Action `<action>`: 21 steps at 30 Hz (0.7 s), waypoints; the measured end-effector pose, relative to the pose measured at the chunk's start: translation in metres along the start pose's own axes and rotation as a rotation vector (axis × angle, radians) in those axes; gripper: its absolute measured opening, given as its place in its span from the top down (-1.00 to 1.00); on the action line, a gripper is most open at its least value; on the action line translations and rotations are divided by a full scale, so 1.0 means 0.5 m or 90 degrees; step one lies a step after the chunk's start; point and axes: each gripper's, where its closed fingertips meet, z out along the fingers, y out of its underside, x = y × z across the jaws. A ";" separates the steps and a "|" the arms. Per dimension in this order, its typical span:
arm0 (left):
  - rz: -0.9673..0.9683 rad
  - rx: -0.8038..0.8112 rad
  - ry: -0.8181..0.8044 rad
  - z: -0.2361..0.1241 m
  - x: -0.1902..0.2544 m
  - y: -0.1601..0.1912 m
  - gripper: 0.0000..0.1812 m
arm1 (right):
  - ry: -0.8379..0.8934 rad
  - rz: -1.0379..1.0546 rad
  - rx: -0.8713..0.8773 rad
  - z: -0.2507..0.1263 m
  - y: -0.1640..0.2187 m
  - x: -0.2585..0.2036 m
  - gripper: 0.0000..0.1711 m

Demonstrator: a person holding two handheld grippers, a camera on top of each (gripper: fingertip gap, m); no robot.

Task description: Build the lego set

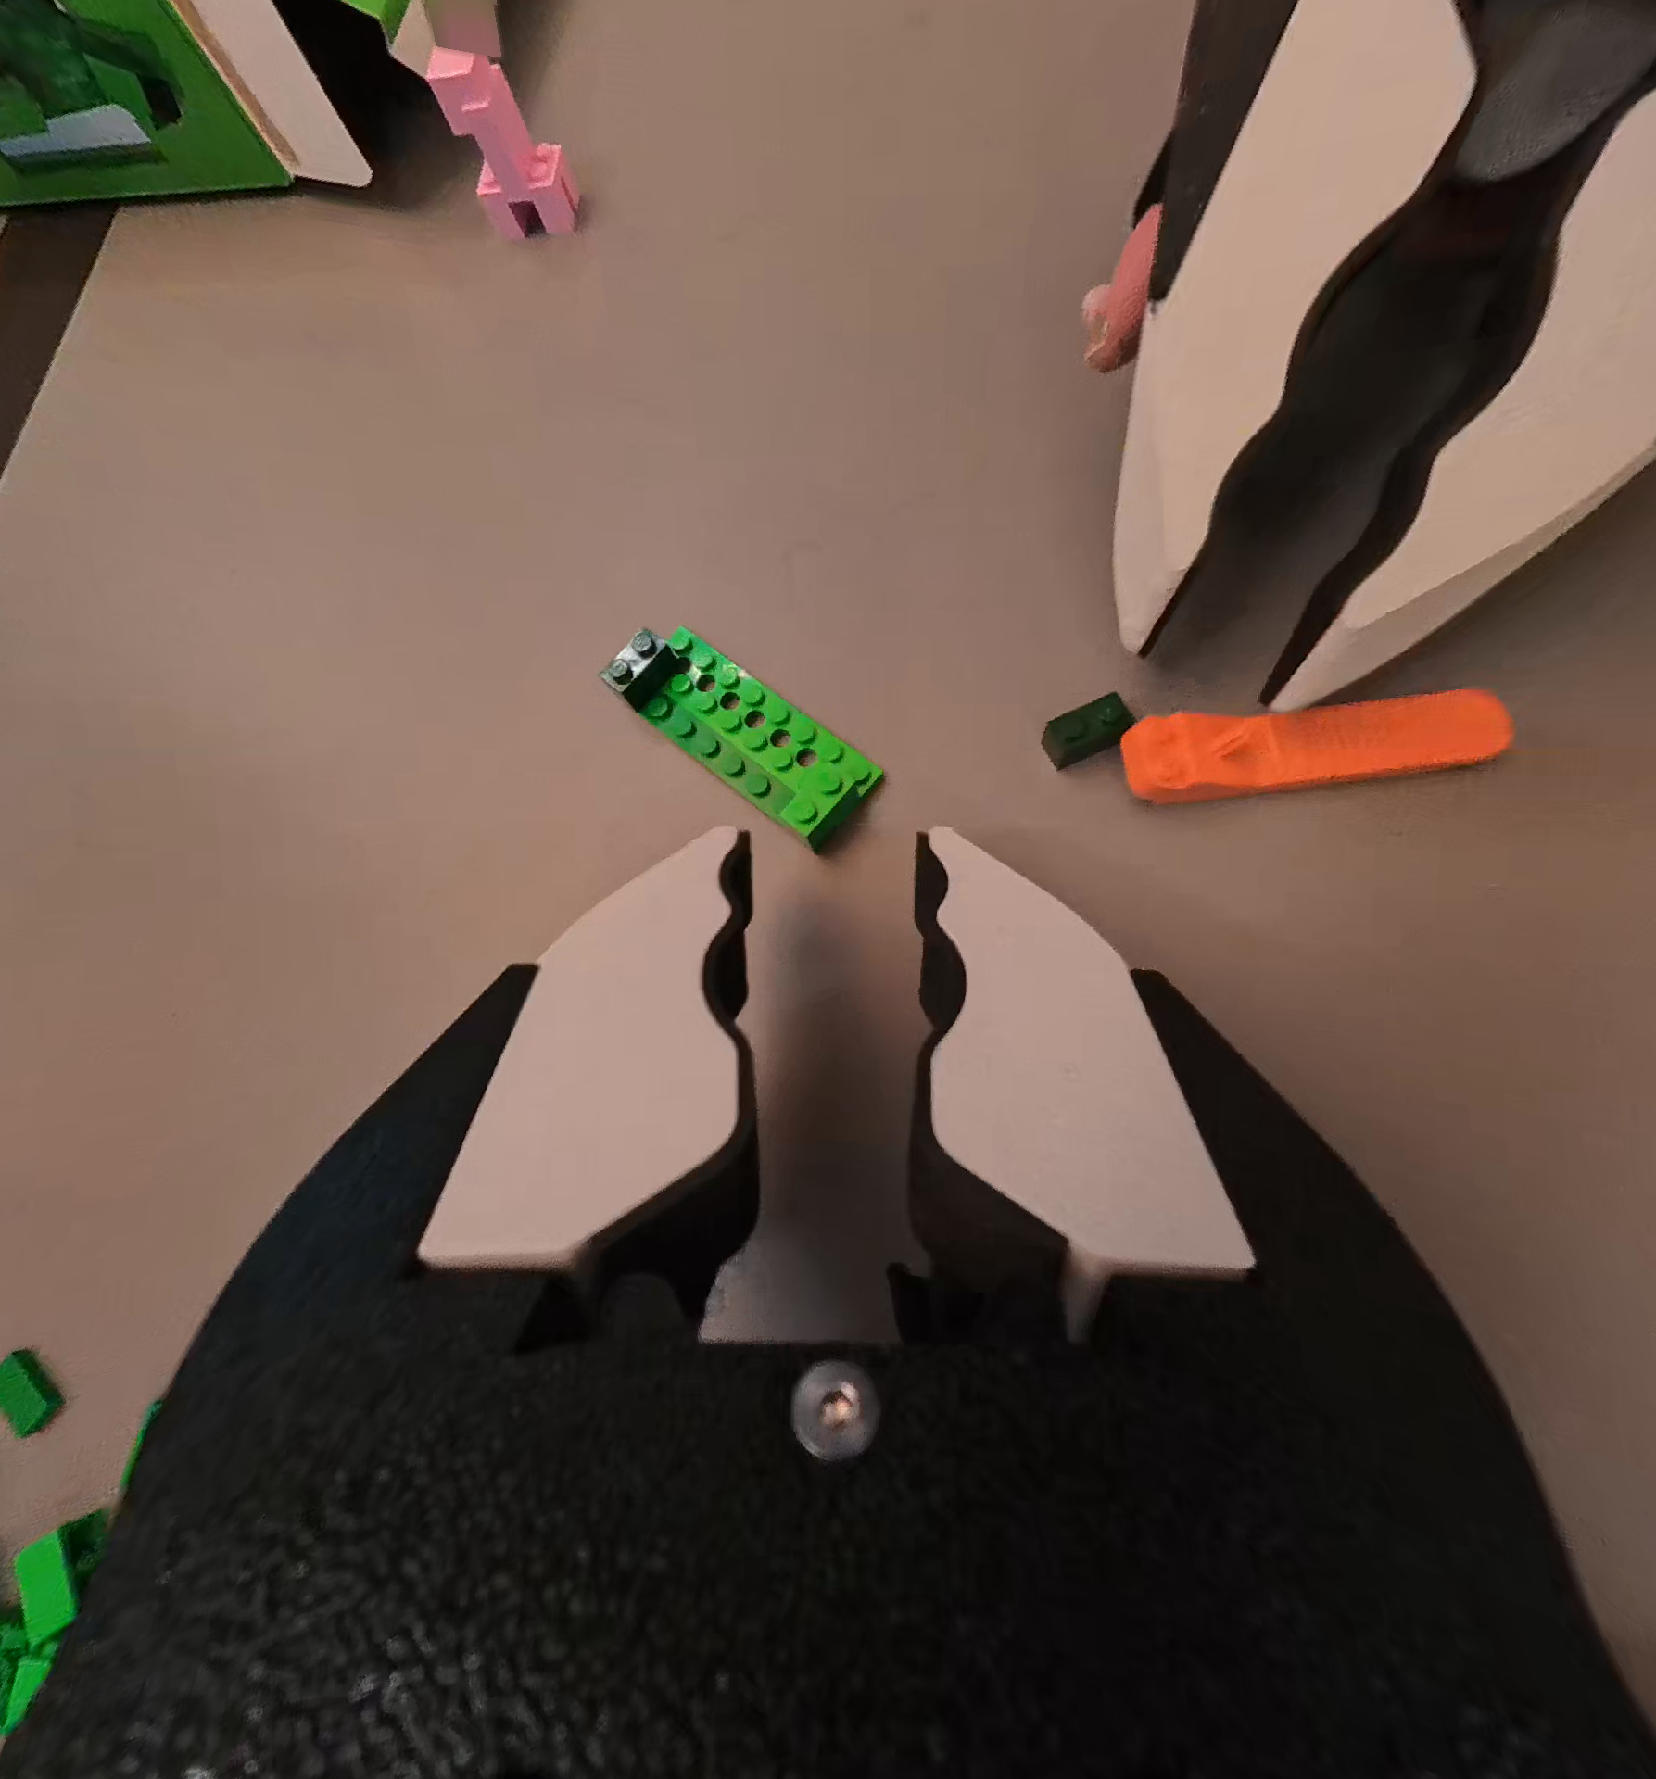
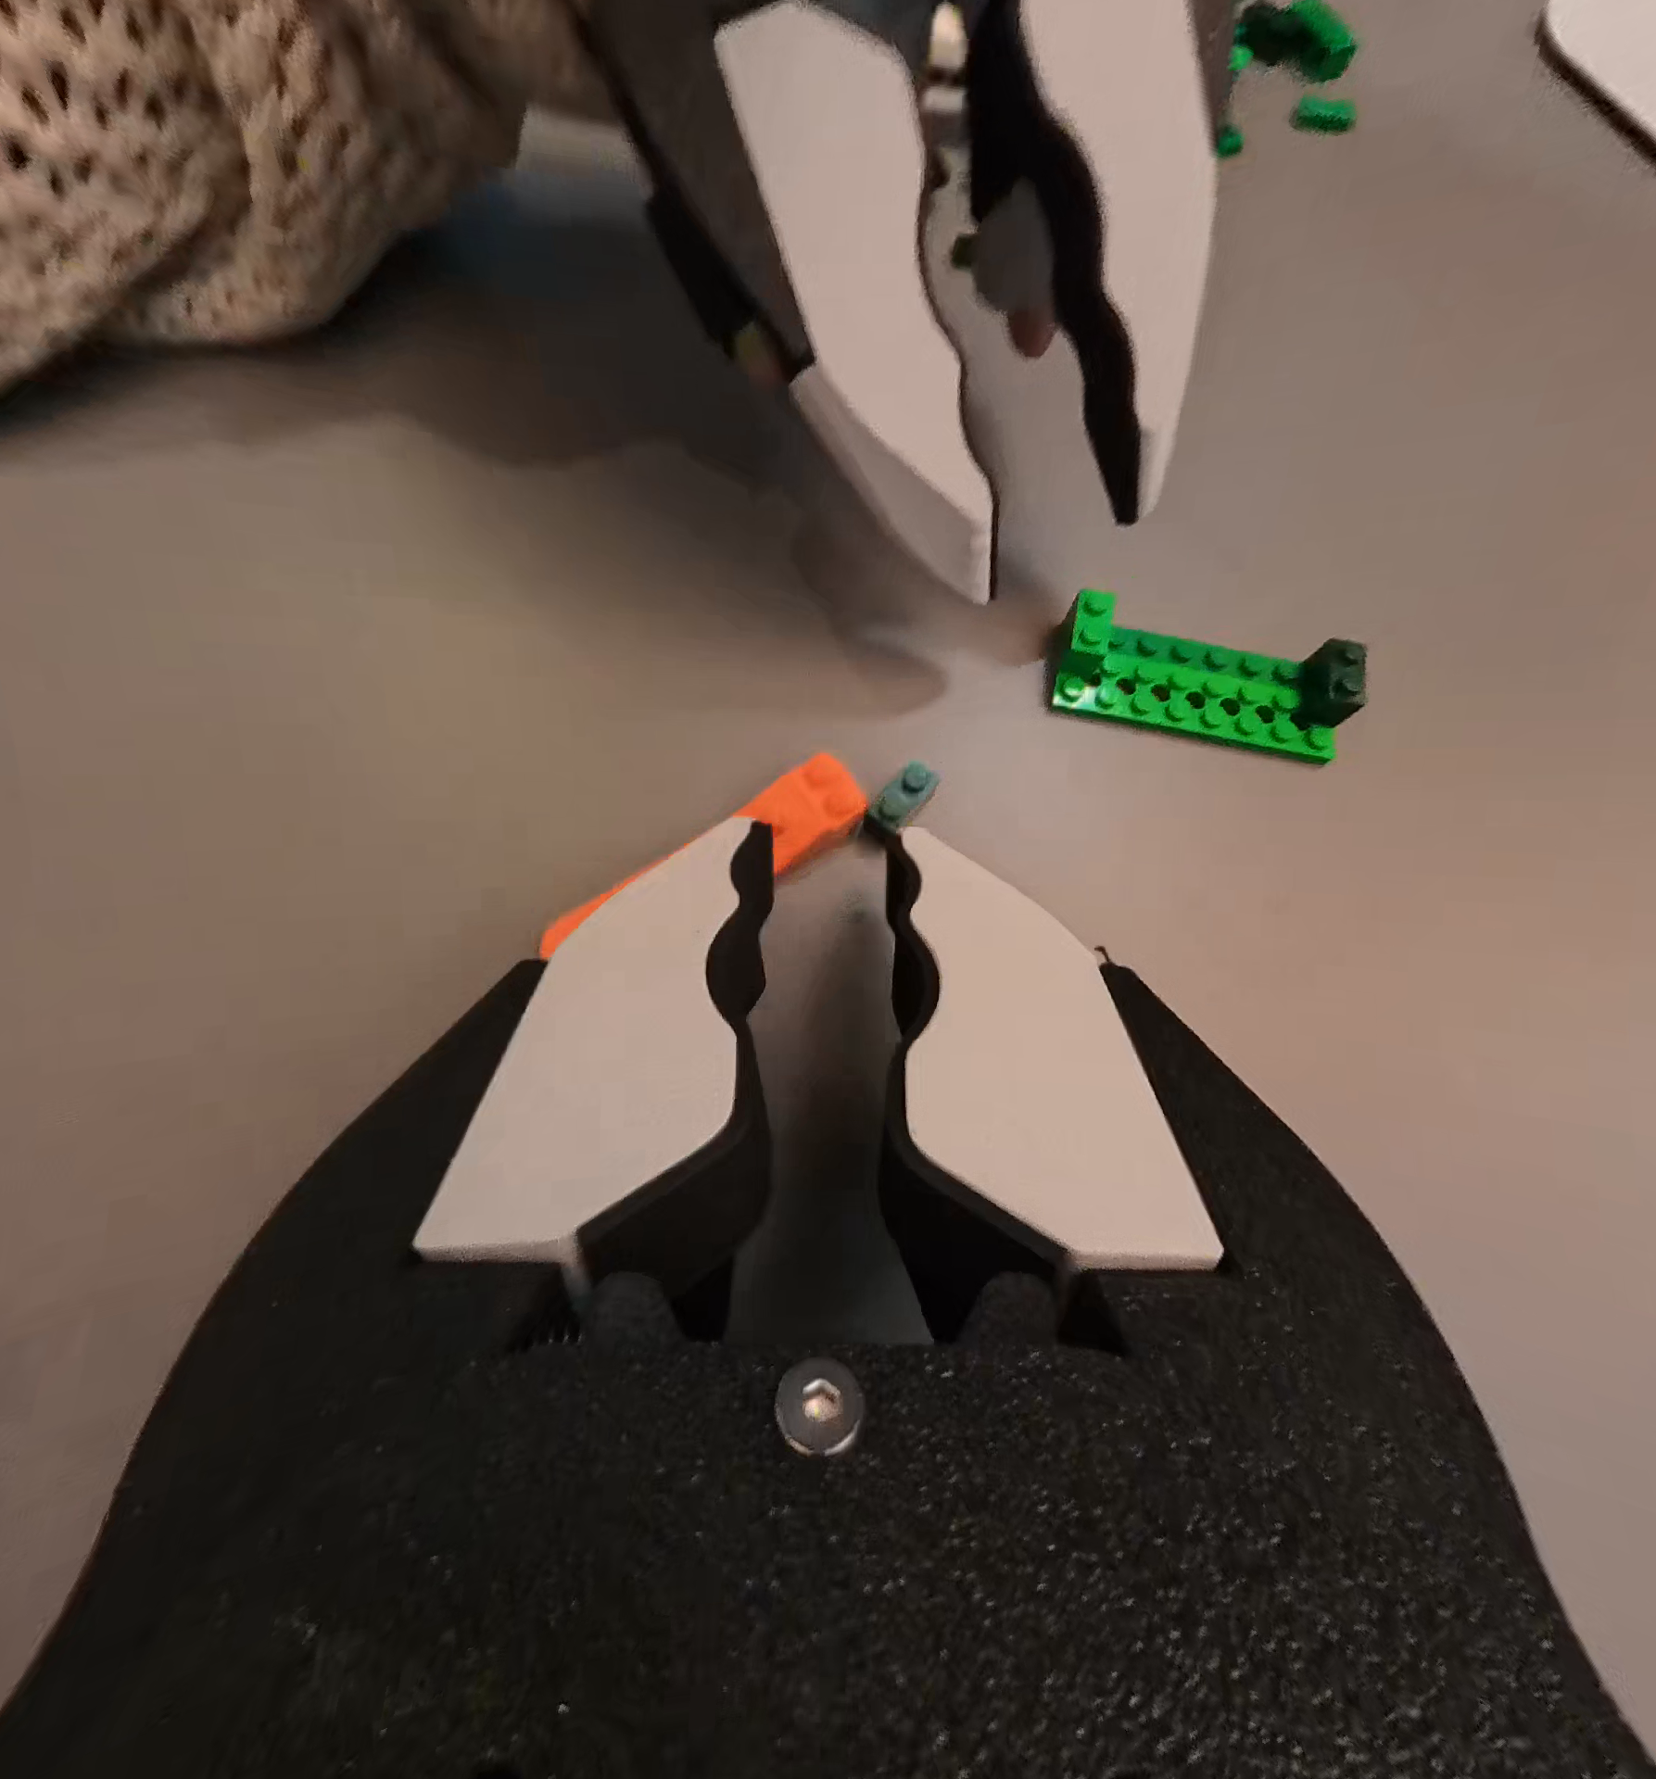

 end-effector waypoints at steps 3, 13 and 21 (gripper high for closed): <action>-0.002 0.011 0.012 0.004 0.000 -0.003 0.69 | 0.044 0.042 -0.014 0.010 -0.004 0.016 0.75; -0.015 0.020 0.042 0.003 0.004 0.001 0.69 | 0.100 0.066 -0.078 0.022 0.023 0.025 0.76; 0.010 0.022 0.029 -0.003 0.001 -0.001 0.71 | 0.130 0.048 -0.091 0.036 0.012 0.039 0.91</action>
